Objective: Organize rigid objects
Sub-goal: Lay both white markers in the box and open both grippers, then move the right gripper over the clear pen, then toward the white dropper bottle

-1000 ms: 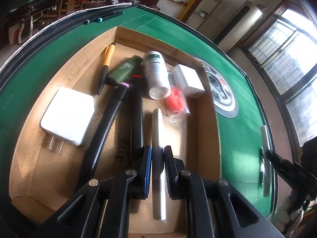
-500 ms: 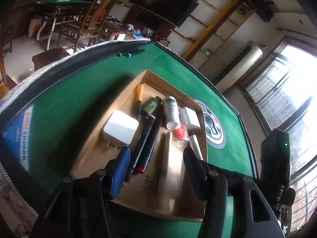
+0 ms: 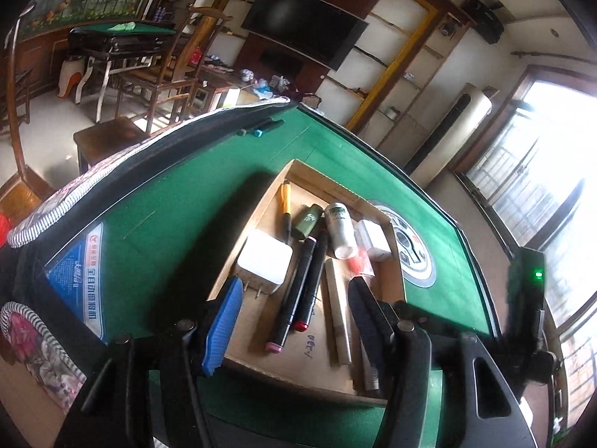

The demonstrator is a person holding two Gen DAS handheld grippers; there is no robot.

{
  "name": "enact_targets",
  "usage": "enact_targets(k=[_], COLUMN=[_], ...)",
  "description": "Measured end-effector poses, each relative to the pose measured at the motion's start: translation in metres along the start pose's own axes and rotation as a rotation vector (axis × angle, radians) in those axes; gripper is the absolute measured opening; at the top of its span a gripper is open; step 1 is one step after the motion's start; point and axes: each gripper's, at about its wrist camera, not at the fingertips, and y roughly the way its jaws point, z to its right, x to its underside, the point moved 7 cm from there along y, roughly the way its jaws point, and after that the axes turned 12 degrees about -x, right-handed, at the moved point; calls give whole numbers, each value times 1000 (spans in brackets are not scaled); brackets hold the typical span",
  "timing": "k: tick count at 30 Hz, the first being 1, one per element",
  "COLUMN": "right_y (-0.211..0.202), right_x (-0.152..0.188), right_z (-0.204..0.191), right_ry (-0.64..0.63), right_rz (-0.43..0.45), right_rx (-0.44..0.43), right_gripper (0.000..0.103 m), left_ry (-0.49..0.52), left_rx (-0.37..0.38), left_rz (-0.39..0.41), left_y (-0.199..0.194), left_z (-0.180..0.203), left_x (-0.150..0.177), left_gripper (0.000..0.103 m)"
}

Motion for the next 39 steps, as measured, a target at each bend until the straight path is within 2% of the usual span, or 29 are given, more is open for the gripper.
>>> enact_targets(k=[2, 5, 8, 12, 15, 19, 21, 22, 26, 32, 34, 36, 37, 39], right_y=[-32, -93, -151, -199, -207, -194, -181, -177, -155, -123, -116, -129, -142, -177], right_x=[0, 3, 17, 55, 74, 77, 69, 67, 58, 65, 67, 63, 59, 53], right_z=[17, 60, 118, 186, 206, 218, 227, 230, 239, 195, 179, 172, 172, 181], right_ry=[-13, 12, 109, 250, 301, 301, 291, 287, 252, 219, 211, 213, 206, 191], right_rz=[79, 210, 285, 303, 296, 259, 230, 219, 170, 105, 80, 113, 149, 234], right_rx=[31, 138, 251, 369, 365, 358, 389, 399, 438, 247, 135, 95, 96, 147], right_gripper=[41, 51, 54, 54, 54, 54, 52, 48, 12, 11, 11, 12, 16, 34], left_ry=[32, 87, 143, 242, 288, 343, 367, 380, 418, 438, 447, 464, 469, 481], left_rx=[13, 49, 110, 159, 193, 195, 188, 185, 180, 188, 198, 207, 210, 221], left_rz=[12, 15, -9, -49, -81, -116, -130, -135, -130, -163, -177, -185, -191, -204], left_y=[-3, -7, -7, -5, -4, -1, -1, -2, -7, -1, 0, -1, -1, -1], left_z=[9, 29, 56, 95, 118, 140, 148, 151, 162, 171, 176, 179, 181, 185], left_x=[3, 9, 20, 40, 55, 73, 80, 83, 94, 106, 111, 116, 118, 123], left_gripper=[65, 67, 68, 68, 68, 68, 68, 68, 68, 68, 68, 68, 68, 68])
